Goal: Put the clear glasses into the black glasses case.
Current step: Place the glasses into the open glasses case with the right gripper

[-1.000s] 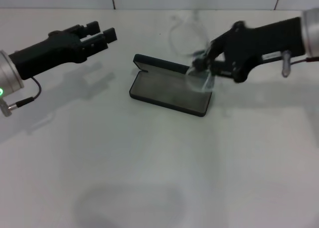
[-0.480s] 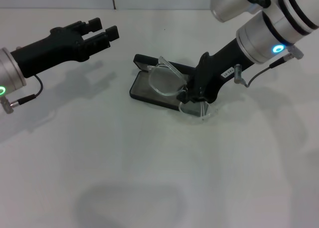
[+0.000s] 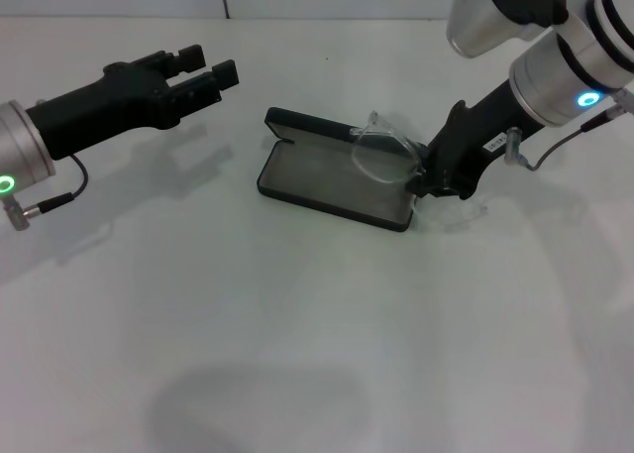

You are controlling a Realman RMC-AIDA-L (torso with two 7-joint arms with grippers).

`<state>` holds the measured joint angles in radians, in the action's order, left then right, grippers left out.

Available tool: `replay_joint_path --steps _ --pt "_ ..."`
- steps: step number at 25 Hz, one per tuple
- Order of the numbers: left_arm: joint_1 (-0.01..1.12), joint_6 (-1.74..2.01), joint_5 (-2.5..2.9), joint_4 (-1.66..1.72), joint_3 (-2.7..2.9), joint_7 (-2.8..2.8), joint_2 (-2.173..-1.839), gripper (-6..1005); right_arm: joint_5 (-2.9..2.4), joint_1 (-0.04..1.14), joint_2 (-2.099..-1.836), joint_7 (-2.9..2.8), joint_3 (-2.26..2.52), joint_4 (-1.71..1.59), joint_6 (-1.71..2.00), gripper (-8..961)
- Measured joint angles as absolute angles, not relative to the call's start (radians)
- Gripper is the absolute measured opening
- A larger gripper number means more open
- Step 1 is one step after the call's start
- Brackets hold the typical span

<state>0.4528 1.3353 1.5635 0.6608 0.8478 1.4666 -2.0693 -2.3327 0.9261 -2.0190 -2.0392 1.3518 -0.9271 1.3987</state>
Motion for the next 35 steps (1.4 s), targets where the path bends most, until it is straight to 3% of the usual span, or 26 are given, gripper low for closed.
replay_joint_path --steps 17,26,35 --pt "0.459 1.333 1.565 0.638 0.848 1.468 -2.066 639 -2.380 0.902 -2.017 -2.052 1.352 -0.957 1.313 108" --pt "0.460 1.333 1.575 0.636 0.848 1.466 -2.065 639 -2.365 0.833 -2.022 -2.015 1.383 -1.164 1.385 107" --pt "0.463 1.333 1.577 0.634 0.847 1.468 -2.065 639 -2.398 0.827 -2.025 -2.006 1.658 -1.178 1.163 108"
